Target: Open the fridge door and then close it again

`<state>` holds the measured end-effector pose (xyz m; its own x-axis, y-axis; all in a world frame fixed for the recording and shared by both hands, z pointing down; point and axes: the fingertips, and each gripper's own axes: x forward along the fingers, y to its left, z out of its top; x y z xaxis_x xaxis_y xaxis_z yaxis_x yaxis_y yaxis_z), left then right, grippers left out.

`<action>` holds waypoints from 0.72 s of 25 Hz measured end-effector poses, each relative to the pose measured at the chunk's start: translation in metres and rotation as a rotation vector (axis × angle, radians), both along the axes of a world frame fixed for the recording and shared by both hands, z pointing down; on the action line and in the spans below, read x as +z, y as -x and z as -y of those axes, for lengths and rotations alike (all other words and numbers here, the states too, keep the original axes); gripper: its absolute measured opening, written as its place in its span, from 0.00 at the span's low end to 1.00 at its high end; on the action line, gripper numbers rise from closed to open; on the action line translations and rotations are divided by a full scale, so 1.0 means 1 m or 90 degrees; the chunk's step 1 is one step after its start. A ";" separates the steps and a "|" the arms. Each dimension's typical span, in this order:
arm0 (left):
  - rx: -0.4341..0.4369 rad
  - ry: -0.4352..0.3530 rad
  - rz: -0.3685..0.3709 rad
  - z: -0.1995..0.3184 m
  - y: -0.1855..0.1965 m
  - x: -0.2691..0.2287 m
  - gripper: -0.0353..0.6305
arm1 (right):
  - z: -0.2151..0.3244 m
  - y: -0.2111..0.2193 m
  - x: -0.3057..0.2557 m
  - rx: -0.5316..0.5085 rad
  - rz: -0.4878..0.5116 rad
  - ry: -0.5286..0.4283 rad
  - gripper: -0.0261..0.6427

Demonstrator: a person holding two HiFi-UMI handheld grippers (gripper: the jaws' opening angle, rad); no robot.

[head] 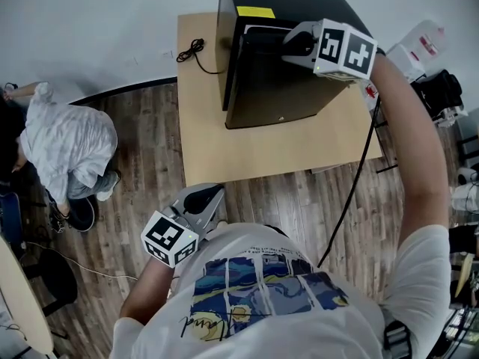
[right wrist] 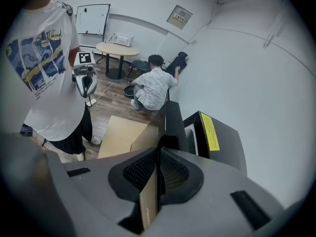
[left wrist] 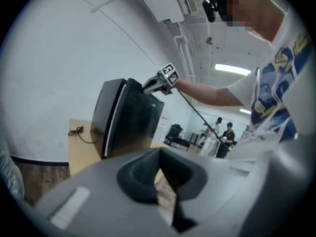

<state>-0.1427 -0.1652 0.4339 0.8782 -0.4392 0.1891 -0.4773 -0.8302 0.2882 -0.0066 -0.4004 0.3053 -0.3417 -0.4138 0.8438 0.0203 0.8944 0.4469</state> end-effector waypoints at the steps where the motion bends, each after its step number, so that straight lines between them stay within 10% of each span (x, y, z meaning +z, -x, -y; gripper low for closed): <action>1: -0.002 0.001 0.000 0.001 0.001 0.000 0.07 | 0.004 0.000 0.000 0.005 0.003 -0.001 0.09; 18: -0.012 0.003 0.001 0.002 0.005 0.001 0.07 | 0.034 0.002 -0.003 0.049 0.034 -0.017 0.09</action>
